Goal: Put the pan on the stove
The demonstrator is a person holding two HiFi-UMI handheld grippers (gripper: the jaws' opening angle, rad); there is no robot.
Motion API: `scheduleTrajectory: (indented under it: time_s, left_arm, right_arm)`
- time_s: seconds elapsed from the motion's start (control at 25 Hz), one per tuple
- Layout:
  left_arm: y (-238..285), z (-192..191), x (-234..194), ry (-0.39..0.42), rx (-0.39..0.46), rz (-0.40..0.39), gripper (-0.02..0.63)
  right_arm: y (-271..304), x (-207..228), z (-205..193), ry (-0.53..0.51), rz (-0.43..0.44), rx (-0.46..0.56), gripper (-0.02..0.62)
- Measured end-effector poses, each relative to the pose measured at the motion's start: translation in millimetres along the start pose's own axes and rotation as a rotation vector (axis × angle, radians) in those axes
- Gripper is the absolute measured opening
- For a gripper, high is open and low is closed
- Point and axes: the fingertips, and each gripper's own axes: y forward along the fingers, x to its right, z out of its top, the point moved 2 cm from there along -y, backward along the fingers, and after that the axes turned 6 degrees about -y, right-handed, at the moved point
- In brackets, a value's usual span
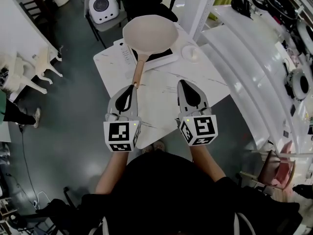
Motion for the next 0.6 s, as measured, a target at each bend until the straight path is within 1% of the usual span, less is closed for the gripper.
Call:
scheduleTrajectory:
  time_s: [0.32, 0.6]
  left_arm:
    - [-13, -19, 4, 0.001, -0.015, 0.021, 0.008]
    - [-14, -18, 9, 0.002, -0.015, 0.01, 0.008]
  right_arm:
    - [-21, -8, -19, -0.018, -0.011, -0.024, 0.021]
    - [-20, -12, -24, -0.022, 0.006, -0.03, 0.02]
